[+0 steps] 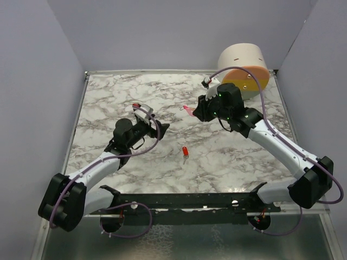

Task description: Put the keys on the keyring

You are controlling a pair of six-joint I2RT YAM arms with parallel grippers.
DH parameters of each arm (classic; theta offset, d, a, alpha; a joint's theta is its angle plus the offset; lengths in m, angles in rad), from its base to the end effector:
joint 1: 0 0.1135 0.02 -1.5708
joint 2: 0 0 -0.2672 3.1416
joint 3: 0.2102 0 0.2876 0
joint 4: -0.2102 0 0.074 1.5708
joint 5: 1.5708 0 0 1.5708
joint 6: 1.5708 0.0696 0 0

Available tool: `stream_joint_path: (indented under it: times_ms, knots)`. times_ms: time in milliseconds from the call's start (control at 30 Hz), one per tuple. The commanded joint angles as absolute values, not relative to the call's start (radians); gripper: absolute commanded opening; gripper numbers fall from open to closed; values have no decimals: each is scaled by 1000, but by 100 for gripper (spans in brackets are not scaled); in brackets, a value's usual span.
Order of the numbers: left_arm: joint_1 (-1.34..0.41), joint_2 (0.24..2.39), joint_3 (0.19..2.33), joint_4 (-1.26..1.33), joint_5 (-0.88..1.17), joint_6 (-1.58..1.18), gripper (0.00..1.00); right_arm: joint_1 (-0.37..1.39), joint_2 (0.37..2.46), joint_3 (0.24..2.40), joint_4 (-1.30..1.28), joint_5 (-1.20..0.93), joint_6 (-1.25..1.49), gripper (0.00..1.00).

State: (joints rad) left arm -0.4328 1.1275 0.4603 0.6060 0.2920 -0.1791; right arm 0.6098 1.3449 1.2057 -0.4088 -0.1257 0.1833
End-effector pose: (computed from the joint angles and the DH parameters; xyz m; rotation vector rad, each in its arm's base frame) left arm 0.2674 -0.1456 0.2194 0.4380 1.6184 -0.7034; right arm 0.2976 0.2186 0.3198 -0.5347 2.1067 0.5969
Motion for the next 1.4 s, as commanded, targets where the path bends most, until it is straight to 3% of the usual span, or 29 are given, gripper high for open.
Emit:
stream_joint_path:
  times_ms: [0, 533, 1033, 1367]
  knots:
    - [-472, 1156, 499, 683, 346, -2, 88, 618, 1341, 1256, -478, -148, 155, 22]
    - [-539, 1407, 567, 961, 381, 240, 83, 618, 1381, 1318, -556, -157, 124, 22]
    - [-572, 1556, 706, 967, 509, 343, 80, 620, 1388, 1327, -582, -167, 110, 22]
    - [-581, 1608, 743, 959, 535, 364, 69, 620, 1382, 1320, -581, -172, 107, 22]
